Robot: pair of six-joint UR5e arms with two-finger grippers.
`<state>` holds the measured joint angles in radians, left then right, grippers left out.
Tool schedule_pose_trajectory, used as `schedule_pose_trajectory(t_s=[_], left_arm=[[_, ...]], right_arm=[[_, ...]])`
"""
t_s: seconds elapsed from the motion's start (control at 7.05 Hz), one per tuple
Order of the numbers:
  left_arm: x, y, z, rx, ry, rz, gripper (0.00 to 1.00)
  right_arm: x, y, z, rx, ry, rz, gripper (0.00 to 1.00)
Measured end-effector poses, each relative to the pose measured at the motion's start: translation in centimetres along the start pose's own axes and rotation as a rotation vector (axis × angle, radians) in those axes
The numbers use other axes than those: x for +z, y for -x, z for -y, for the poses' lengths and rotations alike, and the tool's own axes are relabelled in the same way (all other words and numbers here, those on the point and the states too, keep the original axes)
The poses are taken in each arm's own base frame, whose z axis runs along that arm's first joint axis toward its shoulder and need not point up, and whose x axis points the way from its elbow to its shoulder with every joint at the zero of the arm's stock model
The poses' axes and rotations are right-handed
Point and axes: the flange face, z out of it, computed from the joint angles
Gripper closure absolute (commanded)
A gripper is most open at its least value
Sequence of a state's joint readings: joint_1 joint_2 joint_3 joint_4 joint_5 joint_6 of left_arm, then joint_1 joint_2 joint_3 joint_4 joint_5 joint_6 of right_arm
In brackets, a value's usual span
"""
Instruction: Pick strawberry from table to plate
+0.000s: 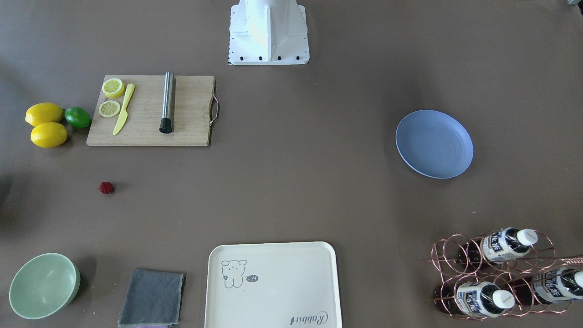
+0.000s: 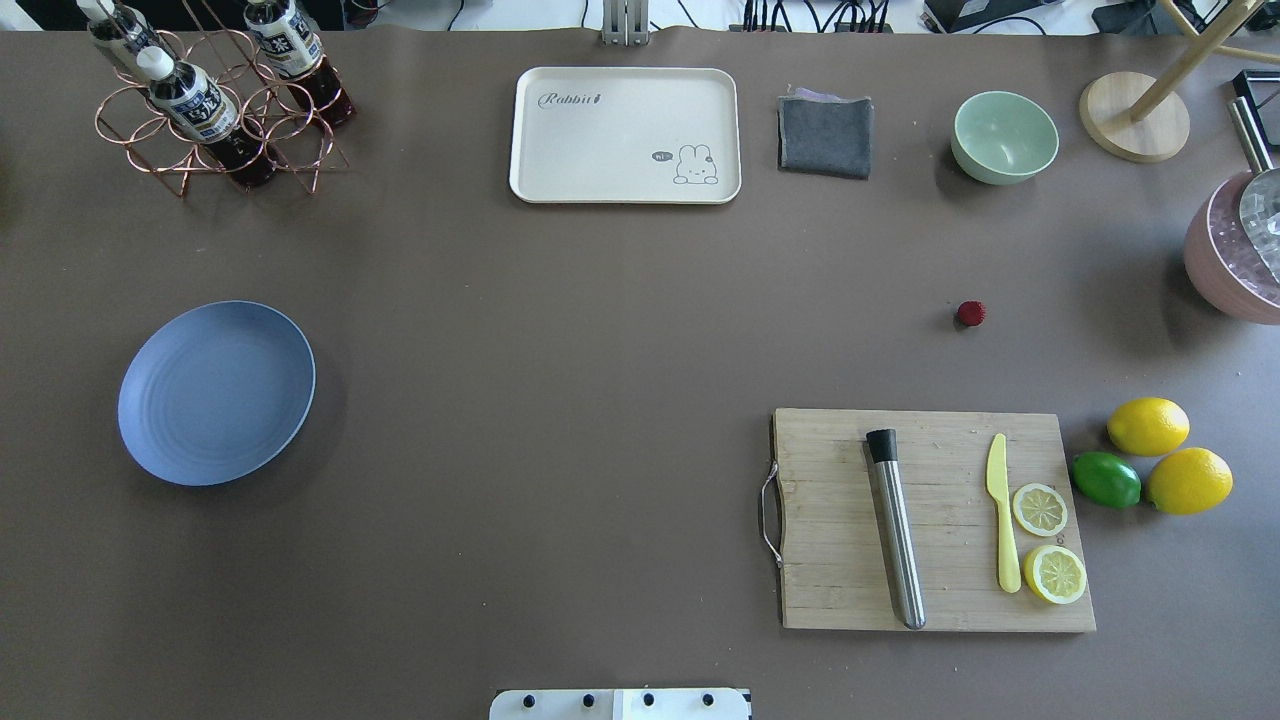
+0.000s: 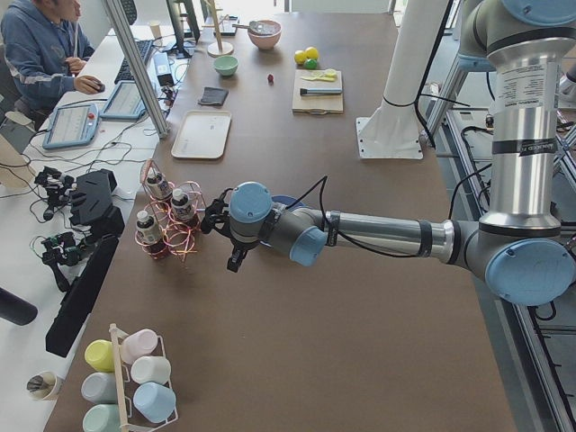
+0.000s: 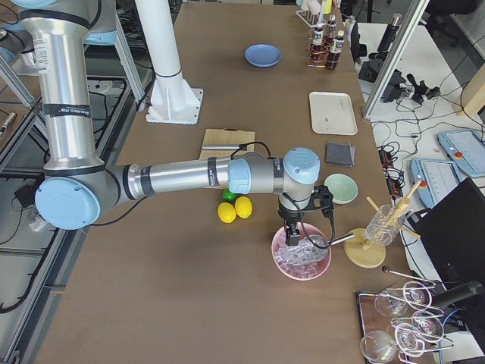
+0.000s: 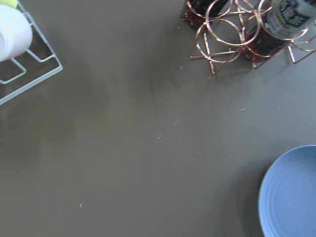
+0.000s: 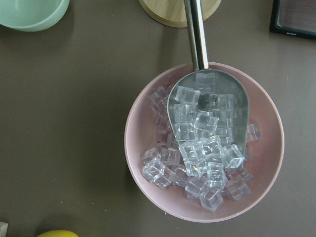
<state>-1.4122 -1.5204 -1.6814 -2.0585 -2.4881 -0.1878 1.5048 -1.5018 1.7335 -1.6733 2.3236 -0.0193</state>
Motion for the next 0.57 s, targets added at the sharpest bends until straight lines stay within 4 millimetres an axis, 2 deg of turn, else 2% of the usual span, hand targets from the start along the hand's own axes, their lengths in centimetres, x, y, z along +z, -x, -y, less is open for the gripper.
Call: schedule_pose_trajectory(t_s=[0.28, 0.57], left_arm=[[5.3, -3.7, -0.5, -0.045, 0.005, 0.034, 0.01], [10.7, -6.8, -2.0, -0.067, 0.021, 0.038, 0.01]], right_arm=[[1.0, 4.9, 0.8, 0.024, -0.013, -0.007, 0.00], [3.1, 8.9, 1.2, 0.059, -0.042, 0.002, 0.00]])
